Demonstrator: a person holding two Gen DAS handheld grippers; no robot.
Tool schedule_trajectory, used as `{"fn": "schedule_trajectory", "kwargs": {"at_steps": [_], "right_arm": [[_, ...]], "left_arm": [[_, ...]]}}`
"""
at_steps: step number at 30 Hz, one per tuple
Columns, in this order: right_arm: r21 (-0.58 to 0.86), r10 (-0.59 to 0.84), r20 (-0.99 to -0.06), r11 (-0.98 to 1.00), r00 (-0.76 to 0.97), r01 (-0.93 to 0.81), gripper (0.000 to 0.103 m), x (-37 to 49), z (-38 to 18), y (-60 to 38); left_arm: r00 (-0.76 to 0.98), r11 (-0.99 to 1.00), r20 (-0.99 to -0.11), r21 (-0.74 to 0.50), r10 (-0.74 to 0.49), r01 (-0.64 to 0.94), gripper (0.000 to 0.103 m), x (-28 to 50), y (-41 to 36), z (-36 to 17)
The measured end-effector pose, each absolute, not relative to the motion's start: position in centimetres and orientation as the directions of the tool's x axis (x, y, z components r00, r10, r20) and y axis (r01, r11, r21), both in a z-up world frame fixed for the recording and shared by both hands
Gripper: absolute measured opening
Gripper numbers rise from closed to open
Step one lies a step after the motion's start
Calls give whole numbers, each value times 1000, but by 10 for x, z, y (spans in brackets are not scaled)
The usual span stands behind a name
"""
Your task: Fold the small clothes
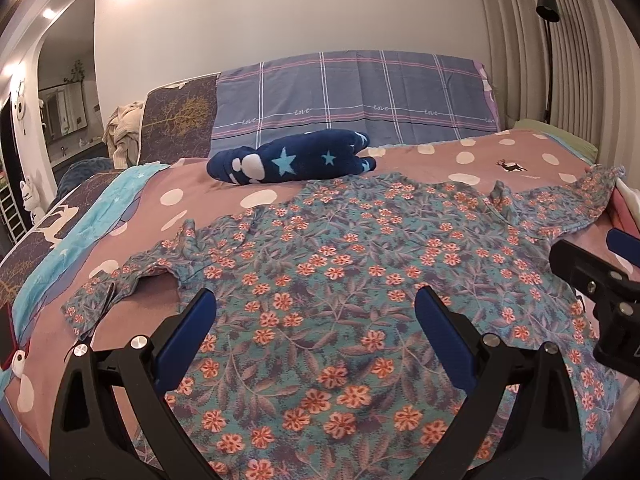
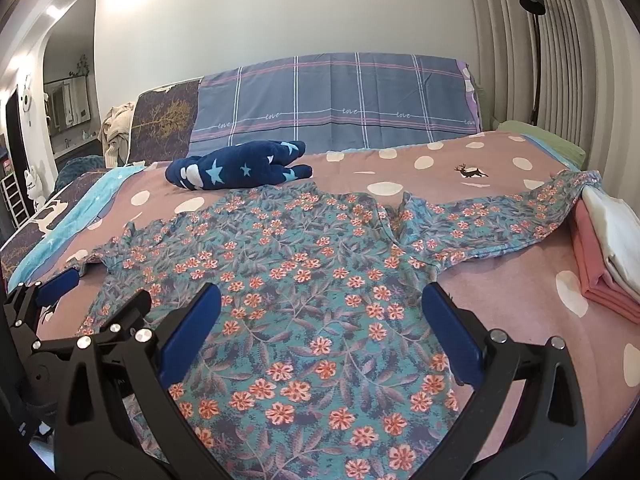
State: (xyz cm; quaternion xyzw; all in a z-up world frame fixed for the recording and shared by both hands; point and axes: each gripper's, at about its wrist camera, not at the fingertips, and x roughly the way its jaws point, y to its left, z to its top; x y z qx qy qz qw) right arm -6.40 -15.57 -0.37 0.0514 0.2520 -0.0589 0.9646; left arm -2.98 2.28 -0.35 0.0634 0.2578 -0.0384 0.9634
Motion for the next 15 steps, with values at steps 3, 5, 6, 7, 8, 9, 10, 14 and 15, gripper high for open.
{"fn": "schedule_trajectory", "kwargs": {"at_steps": [3, 5, 6, 7, 8, 9, 10, 14, 15], "right_arm": [[66, -86, -496, 988, 864, 136, 101, -61, -5, -154], [62, -86, -498, 989, 863, 134, 101, -60, -5, -153], [61, -85, -500, 989, 862, 133, 101, -59, -6, -152], [62, -85, -501, 989, 861, 133, 101, -58, -6, -152], [62, -85, -502, 989, 861, 134, 101, -57, -6, -151], [62, -86, -503, 989, 860, 134, 101, -56, -7, -151], [61, -85, -505, 989, 859, 134, 101, -55, -7, -150], [56, -79, -518, 990, 852, 126, 101, -50, -11, -147], [58, -74, -522, 991, 850, 121, 101, -48, -12, -146]], "left_arm": [[861, 989, -507, 102, -40, 106, 100, -28, 25, -5], [858, 988, -511, 104, -43, 111, 100, -27, 26, -6], [857, 988, -513, 106, -45, 115, 100, -26, 26, -6], [856, 987, -515, 110, -45, 118, 100, -26, 25, -7], [856, 986, -515, 114, -46, 122, 100, -26, 25, -7], [856, 986, -515, 116, -46, 123, 100, -25, 25, -7], [856, 985, -514, 118, -46, 123, 100, -25, 25, -8], [859, 985, -510, 129, -34, 116, 100, -22, 27, -8], [861, 985, -509, 132, -29, 110, 100, -21, 28, -8]]}}
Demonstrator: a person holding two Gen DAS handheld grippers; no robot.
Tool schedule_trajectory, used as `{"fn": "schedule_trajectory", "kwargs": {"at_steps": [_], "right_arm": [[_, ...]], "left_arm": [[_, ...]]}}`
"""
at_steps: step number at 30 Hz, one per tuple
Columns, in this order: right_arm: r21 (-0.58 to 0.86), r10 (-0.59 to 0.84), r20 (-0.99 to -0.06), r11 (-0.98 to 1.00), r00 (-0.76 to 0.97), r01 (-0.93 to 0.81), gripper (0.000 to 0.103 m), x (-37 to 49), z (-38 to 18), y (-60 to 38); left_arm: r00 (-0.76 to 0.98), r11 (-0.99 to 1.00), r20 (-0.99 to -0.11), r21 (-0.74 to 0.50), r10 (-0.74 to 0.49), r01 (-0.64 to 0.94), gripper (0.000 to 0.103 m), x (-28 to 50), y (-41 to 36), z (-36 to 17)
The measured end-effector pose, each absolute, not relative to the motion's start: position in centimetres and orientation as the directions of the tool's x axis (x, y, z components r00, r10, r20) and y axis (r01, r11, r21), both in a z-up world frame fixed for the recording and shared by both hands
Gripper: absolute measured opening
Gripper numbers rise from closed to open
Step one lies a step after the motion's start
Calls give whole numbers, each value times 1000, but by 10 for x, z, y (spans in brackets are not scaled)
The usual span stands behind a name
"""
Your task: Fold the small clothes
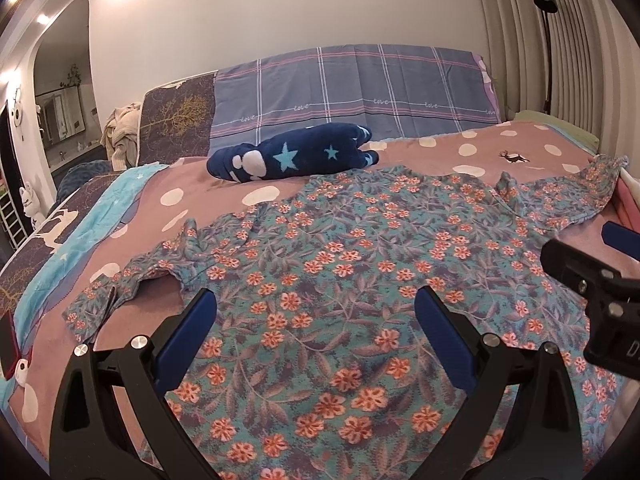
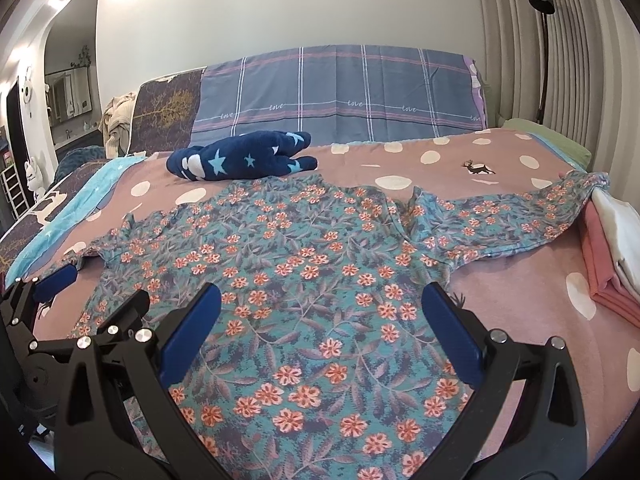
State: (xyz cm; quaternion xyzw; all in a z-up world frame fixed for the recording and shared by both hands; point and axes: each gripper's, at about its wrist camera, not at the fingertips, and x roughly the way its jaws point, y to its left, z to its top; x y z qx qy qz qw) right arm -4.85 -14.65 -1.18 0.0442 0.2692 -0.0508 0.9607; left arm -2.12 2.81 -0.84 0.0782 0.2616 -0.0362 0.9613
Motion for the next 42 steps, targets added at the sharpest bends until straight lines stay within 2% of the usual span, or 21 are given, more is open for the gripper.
{"fn": "schedule_trajectory", "kwargs": {"at_steps": [19, 36, 42], "right_arm": [[16, -27, -561, 999, 827, 44, 101, -21, -22, -107], [-57, -35, -591, 998, 806, 2, 101, -3, -31, -75], [-74, -49, -603, 997, 796, 6, 101, 0, -35, -78]], "left_arm": [[866, 991, -496, 136, 69, 0, 100, -4, 76, -9], [829, 993, -548, 98, 115, -73, 100, 6, 127, -18], [782, 981, -594, 73, 186, -178, 100, 11, 176, -27]]}}
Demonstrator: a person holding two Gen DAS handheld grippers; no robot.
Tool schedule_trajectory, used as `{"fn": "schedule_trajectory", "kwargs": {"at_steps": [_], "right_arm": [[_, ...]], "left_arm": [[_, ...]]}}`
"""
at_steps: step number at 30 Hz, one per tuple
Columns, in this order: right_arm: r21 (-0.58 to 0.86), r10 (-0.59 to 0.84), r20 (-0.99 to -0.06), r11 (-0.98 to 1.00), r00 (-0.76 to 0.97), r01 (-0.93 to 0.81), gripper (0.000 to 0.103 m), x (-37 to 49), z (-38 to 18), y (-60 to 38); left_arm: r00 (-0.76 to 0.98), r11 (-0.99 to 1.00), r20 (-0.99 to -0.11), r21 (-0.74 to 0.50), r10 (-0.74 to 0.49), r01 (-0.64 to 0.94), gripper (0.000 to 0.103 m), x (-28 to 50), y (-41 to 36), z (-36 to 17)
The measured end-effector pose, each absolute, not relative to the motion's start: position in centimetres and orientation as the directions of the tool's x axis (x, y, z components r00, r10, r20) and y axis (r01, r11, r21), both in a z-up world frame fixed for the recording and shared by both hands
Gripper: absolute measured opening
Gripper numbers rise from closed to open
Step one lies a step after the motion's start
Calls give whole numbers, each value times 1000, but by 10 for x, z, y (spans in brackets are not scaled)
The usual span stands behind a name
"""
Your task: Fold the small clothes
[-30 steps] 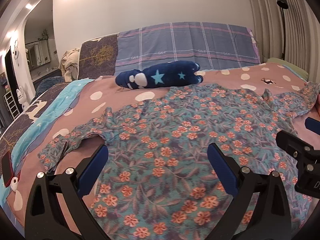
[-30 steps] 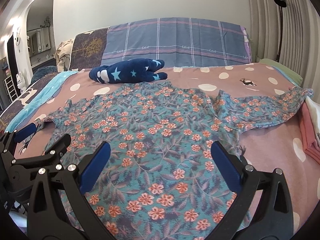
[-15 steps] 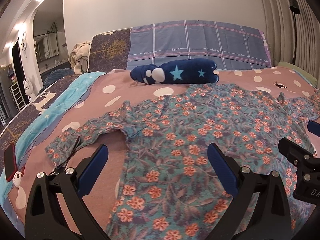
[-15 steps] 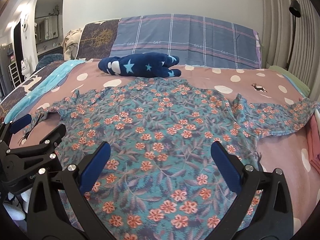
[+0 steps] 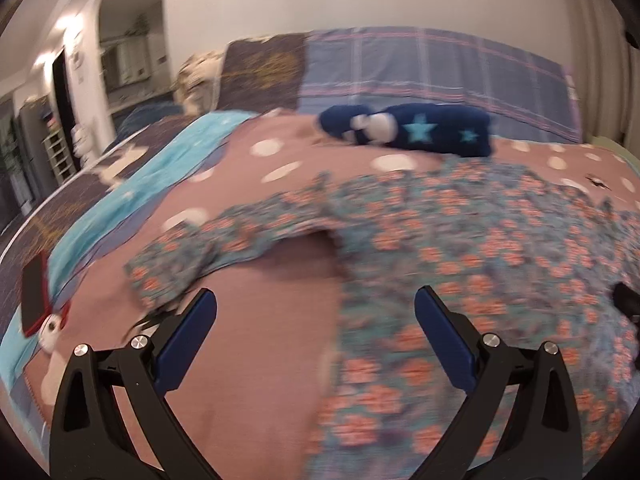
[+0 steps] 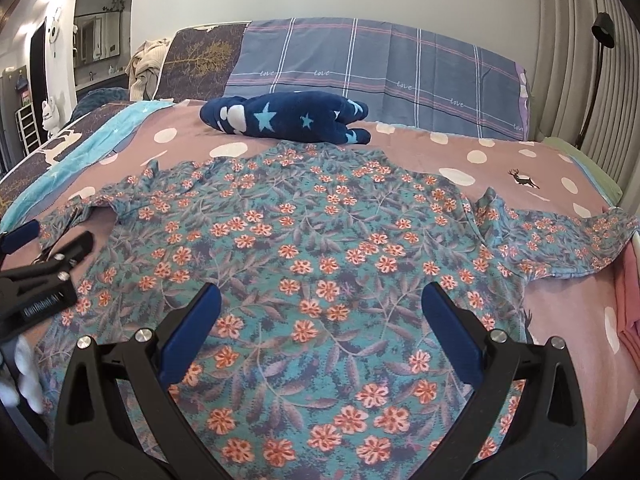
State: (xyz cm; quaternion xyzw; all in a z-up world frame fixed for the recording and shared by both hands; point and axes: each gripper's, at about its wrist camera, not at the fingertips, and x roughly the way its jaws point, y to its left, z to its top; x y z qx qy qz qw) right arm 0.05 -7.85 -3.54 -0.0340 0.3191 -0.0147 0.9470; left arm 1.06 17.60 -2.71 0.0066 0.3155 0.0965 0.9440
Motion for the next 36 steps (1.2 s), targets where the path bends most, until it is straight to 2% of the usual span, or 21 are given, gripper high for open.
{"fn": "schedule_trajectory", "kwargs": {"at_steps": [5, 9, 13, 17, 19, 21, 22, 23, 26, 29, 32, 36], "right_arm": [[-90, -83, -622, 995, 779, 34, 101, 6, -40, -89], [-105, -89, -642, 994, 761, 28, 101, 9, -47, -91], [-108, -86, -652, 994, 754, 20, 101, 11, -50, -88], [-102, -76, -652, 995, 755, 12, 101, 11, -48, -85], [-106, -75, -652, 994, 755, 7, 101, 10, -47, -83], [-113, -79, -651, 994, 755, 7, 101, 7, -47, -83], [-116, -84, -650, 993, 755, 11, 101, 6, -47, -84], [-117, -89, -650, 993, 755, 16, 101, 6, -46, -86], [-115, -105, -650, 993, 752, 39, 101, 6, -45, -93], [-121, -111, -649, 992, 753, 42, 101, 8, -43, -99], [-131, -111, -639, 991, 761, 35, 101, 9, -40, -102], [-125, -98, -624, 992, 775, 24, 101, 9, -34, -105]], "left_arm": [[715, 941, -660, -37, 229, -336, 90, 12, 254, -34], [678, 906, -675, -34, 291, -422, 80, 18, 305, -34], [683, 930, -687, -27, 249, -366, 75, 44, 319, -33], [659, 959, -738, -62, 143, -277, 75, 88, 312, -46], [634, 960, -759, -40, 151, -276, 72, 103, 312, -55], [598, 963, -786, -15, 155, -270, 41, 121, 315, -69], [580, 961, -802, -26, 144, -274, 10, 125, 318, -74], [567, 952, -813, -50, 137, -303, 3, 128, 326, -77], [580, 936, -810, -135, 84, -325, 2, 126, 338, -64], [637, 953, -766, -125, 84, -275, 2, 119, 328, -25], [693, 966, -720, -196, -24, -170, 2, 117, 304, 24], [731, 963, -647, -264, -217, 52, 3, 121, 237, 90]]}}
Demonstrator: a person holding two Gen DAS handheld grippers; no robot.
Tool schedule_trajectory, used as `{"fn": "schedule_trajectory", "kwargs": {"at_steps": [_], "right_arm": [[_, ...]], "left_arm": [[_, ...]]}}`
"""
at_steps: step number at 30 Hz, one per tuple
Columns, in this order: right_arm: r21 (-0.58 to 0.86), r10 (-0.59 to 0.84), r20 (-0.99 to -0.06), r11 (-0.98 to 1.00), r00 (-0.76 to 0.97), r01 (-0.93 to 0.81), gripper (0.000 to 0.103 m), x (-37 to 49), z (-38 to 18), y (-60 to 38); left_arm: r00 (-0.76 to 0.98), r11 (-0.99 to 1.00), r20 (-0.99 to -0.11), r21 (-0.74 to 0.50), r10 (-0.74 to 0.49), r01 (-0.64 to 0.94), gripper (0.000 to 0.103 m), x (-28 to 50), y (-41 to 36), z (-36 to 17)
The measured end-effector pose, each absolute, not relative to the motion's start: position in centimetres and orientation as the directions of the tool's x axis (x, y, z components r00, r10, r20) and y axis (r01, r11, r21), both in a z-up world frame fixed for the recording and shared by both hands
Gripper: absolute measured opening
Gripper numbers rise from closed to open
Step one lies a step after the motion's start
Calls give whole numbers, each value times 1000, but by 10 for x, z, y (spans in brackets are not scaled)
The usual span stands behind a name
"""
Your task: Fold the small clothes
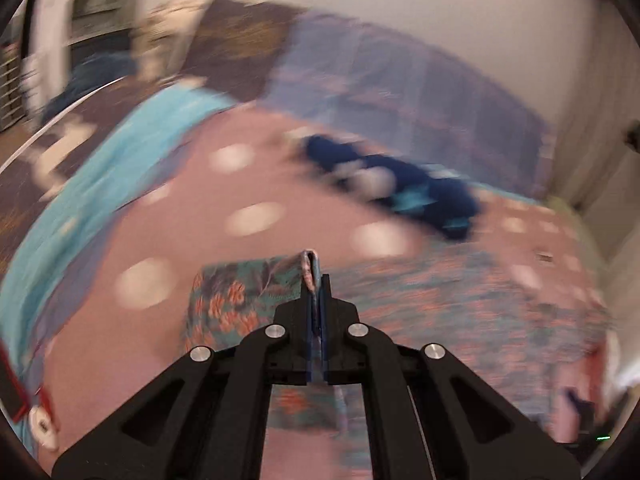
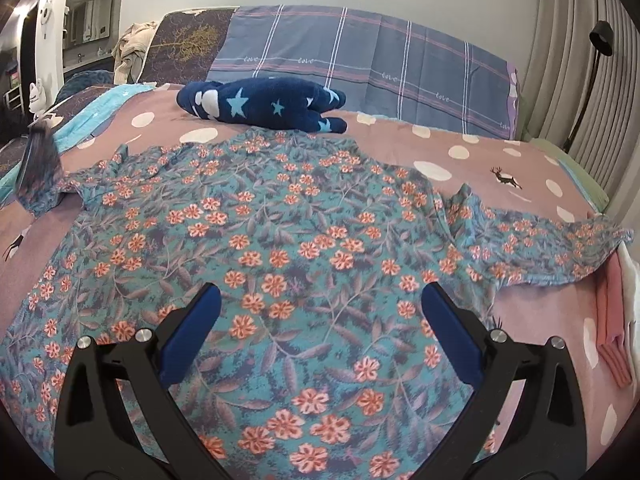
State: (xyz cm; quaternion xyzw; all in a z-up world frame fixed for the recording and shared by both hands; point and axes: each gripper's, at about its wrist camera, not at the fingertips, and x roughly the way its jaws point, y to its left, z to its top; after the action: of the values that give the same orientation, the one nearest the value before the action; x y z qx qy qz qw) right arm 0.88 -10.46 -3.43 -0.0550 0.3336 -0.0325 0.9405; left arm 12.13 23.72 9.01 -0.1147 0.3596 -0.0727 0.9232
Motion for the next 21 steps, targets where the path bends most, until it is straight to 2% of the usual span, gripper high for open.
{"fn": "schedule_trajectory", "kwargs": {"at_steps": [5, 10, 12, 14, 16, 19, 21], "right_arm": [[-107, -94, -608, 994, 788, 37, 101, 3, -27, -118], [-78, -109, -630, 994, 769, 78, 101, -2, -29, -145], [-66, -120, -645, 993, 754, 101, 101, -2, -32, -158], [-40, -112, -666, 993, 737, 114, 101, 0, -33, -172], [-3, -80, -671, 994, 737, 105, 100, 0, -32, -184], [23, -24, -669, 998, 743, 53, 83, 4, -31, -192], [87, 77, -688, 996, 722, -23, 63, 16, -34, -195]], "left_arm": [[692, 930, -621, -247, -367, 272, 3, 135, 127, 127], [589, 867, -645, -273, -486, 417, 3, 156, 27, 111], [545, 837, -648, -307, -532, 452, 9, 161, 3, 95], [520, 831, -665, -306, -536, 466, 43, 164, -9, 79], [552, 859, -681, -241, -481, 452, 44, 161, -9, 67], [651, 923, -689, -69, -319, 380, 44, 144, 16, 53], [712, 952, -665, 4, -226, 306, 48, 130, 49, 42]]}}
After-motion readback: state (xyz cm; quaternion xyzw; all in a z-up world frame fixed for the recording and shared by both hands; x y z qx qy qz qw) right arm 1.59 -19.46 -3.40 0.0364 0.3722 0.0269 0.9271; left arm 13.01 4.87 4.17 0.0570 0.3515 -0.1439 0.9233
